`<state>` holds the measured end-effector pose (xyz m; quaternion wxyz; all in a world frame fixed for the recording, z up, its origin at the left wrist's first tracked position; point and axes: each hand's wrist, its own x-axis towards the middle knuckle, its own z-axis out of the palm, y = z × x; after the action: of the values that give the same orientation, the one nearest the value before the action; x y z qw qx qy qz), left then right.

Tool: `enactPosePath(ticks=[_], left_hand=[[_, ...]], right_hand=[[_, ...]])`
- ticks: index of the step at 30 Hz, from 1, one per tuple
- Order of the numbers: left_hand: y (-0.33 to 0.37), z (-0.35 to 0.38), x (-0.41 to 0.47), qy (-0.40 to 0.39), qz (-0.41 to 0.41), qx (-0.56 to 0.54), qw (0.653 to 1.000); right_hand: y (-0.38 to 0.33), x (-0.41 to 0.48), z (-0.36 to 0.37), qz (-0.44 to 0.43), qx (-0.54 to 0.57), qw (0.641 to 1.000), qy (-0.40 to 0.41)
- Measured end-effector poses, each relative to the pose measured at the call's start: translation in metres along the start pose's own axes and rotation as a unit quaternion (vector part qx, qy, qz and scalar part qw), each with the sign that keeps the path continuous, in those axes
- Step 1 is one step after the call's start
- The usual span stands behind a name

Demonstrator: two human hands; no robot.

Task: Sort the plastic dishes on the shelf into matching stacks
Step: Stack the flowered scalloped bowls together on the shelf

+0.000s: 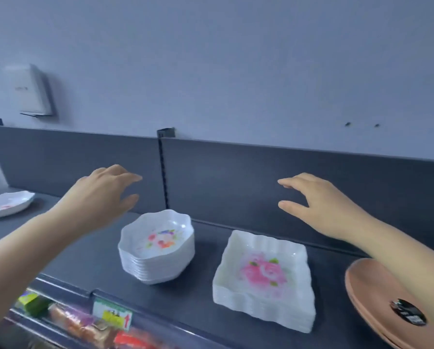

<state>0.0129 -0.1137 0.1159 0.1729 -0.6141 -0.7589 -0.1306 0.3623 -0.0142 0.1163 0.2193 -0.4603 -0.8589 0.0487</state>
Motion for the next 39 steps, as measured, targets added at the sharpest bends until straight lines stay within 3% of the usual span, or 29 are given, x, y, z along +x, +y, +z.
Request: enactPosePath(ticks=[8,18,23,34,39], left_hand=[[-0.181,0.001,-0.047,-0.012,-0.080,0.002,0.997],[-0.328,0.012,-0.091,-0.006,-0.174,0.005,0.985],[-0.391,0.022,-0.094,-0.014,-0.256,0.027,0.966],[-0.495,0.079,-0.027,-0.051,-0.349,0.003,0.936],[-0.533,0.118,-0.005,-0.084,-0.371,-0.017,0.925]], right_hand=[[-0.178,0.072,0.092,-0.060,0.025,0.996,-0.064],[-0.337,0.153,0.175,-0.154,0.024,0.979,-0.130],[-0.390,0.215,0.229,-0.171,0.026,0.969,-0.175],[-0.451,0.367,0.338,-0.204,0.034,0.954,-0.218],[-0.460,0.407,0.388,-0.179,0.069,0.949,-0.249]])
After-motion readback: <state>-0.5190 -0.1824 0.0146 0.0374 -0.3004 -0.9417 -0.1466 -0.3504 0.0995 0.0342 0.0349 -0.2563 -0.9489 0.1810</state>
